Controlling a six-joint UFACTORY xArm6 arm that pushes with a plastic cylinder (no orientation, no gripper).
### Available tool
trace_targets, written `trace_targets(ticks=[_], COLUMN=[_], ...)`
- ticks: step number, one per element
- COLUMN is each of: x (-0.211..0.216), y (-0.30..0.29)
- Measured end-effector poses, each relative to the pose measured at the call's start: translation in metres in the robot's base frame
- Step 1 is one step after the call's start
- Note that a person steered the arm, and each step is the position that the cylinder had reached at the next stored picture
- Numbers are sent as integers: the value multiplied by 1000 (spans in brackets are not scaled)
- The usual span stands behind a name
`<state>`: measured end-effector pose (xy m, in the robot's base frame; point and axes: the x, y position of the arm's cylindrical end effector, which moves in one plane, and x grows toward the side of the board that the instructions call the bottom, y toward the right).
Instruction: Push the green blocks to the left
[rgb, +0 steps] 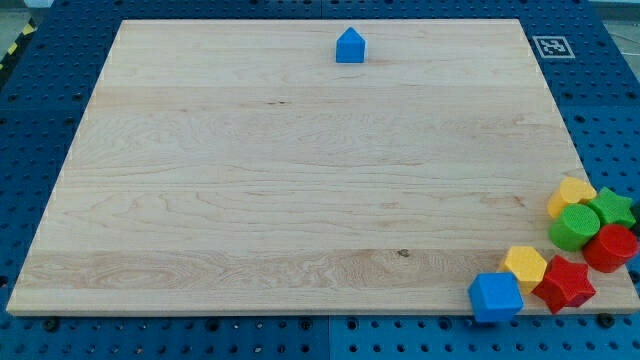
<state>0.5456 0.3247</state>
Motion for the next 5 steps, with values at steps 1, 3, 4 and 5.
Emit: trace_targets(ticks=[1, 3, 4, 5], x=[0, 0, 0, 0], y=[-9, -12, -31, -60])
